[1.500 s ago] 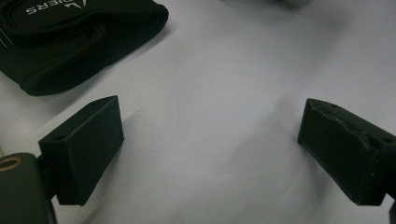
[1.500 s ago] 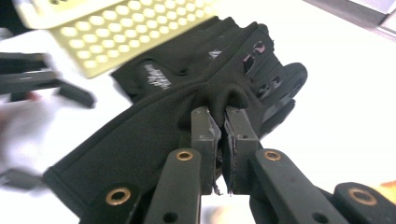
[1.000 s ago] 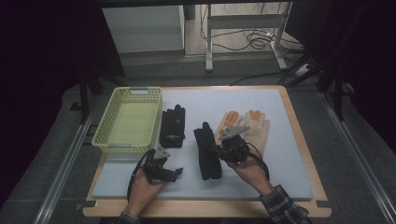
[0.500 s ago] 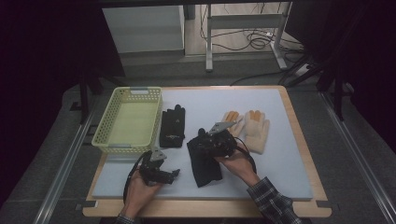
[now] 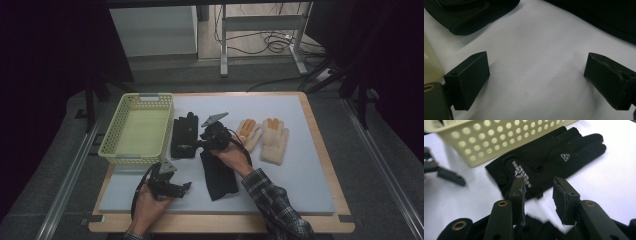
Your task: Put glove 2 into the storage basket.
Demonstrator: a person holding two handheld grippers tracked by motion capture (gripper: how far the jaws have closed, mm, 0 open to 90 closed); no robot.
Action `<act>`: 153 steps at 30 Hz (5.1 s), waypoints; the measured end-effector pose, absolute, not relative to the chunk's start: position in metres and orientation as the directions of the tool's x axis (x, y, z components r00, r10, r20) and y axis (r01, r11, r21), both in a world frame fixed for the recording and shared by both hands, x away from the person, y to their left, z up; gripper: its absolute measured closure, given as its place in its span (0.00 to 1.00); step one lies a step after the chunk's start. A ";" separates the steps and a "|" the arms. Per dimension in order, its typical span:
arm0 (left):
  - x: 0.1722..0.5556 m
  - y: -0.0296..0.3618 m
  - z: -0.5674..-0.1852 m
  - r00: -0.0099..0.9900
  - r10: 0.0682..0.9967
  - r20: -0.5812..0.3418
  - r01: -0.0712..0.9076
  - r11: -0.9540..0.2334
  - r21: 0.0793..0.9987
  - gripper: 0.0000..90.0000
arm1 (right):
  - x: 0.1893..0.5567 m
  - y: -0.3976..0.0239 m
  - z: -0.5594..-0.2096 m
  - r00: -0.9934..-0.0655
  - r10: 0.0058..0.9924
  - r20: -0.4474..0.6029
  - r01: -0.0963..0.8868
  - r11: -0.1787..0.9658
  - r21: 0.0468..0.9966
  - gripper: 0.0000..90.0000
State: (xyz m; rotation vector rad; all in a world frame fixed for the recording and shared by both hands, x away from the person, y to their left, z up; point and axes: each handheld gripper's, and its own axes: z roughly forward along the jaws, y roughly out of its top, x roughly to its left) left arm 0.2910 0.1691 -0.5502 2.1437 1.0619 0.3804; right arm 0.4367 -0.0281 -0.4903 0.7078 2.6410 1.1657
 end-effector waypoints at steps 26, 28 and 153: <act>0.291 0.169 -0.551 0.617 0.785 -0.054 0.581 -0.409 0.704 0.07 | 0.492 0.038 -0.531 -0.849 0.527 0.025 0.397 0.606 0.689 0.80; 0.291 0.169 -0.551 0.618 0.785 -0.054 0.581 -0.409 0.704 0.07 | 0.492 0.037 -0.530 -0.849 0.528 0.022 0.396 0.606 0.690 0.90; 0.291 0.169 -0.551 0.618 0.785 -0.050 0.578 -0.410 0.706 0.07 | 0.421 -0.114 -0.498 -0.785 0.620 0.008 0.421 0.524 0.740 0.78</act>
